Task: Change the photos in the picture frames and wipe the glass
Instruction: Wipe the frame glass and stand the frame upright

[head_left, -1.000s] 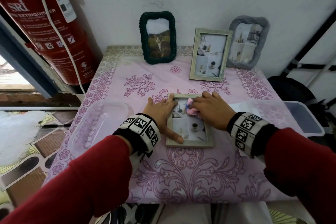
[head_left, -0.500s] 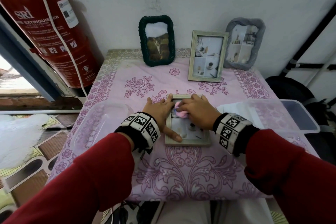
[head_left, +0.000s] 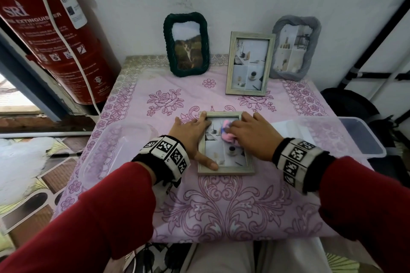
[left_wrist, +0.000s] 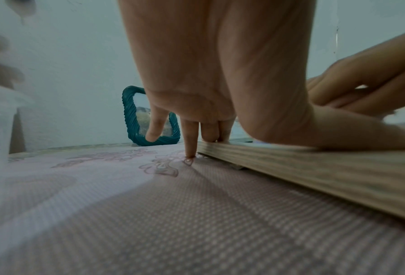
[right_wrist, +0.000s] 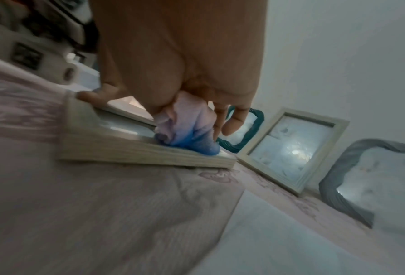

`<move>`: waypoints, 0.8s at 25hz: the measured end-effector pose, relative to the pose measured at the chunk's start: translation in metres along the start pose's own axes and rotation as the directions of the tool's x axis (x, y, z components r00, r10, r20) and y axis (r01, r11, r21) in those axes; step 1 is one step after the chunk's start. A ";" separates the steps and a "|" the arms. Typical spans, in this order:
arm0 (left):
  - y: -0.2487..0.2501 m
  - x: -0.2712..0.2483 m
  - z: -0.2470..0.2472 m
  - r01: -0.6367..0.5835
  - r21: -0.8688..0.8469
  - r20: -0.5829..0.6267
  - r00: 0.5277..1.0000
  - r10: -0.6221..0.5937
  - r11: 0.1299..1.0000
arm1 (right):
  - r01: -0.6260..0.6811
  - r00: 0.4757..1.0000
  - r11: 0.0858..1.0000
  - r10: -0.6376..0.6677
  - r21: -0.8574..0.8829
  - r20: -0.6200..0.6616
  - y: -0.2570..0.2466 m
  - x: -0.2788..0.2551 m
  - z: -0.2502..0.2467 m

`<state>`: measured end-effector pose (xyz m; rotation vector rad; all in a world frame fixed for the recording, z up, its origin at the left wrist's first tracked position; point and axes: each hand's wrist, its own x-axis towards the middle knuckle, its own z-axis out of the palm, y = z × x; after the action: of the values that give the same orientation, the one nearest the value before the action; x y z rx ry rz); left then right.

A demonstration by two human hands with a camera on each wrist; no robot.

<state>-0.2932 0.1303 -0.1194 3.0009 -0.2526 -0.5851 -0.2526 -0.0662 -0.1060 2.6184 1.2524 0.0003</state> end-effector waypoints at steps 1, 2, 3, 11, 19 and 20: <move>-0.001 0.001 0.000 -0.002 -0.007 -0.003 1.000 0.002 1.000 | -0.018 1.000 0.999 0.018 0.049 0.009 0.001 0.011 -0.001; -0.001 0.001 0.000 -0.003 -0.016 -0.007 1.000 0.003 1.000 | -0.012 1.000 0.993 0.010 0.114 0.026 0.002 0.022 -0.003; -0.001 0.001 0.000 -0.007 -0.024 -0.010 1.000 0.006 1.000 | 0.023 0.999 0.985 -0.031 0.172 0.040 0.003 0.030 -0.002; -0.001 0.000 0.001 -0.007 -0.020 -0.028 1.000 0.007 1.000 | 0.251 0.967 0.872 -0.244 0.421 -0.071 -0.020 0.012 0.007; -0.001 0.000 0.002 0.000 -0.027 -0.005 1.000 0.000 1.000 | 0.059 0.998 0.986 -0.064 0.154 0.025 -0.011 -0.021 0.002; 0.000 -0.001 0.002 0.004 -0.030 -0.008 1.000 -0.004 1.000 | 0.016 0.999 0.987 -0.020 0.161 0.026 -0.016 -0.018 0.001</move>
<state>-0.2944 0.1307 -0.1211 2.9753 -0.2350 -0.5722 -0.2759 -0.0701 -0.1087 2.7321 1.3179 -0.1456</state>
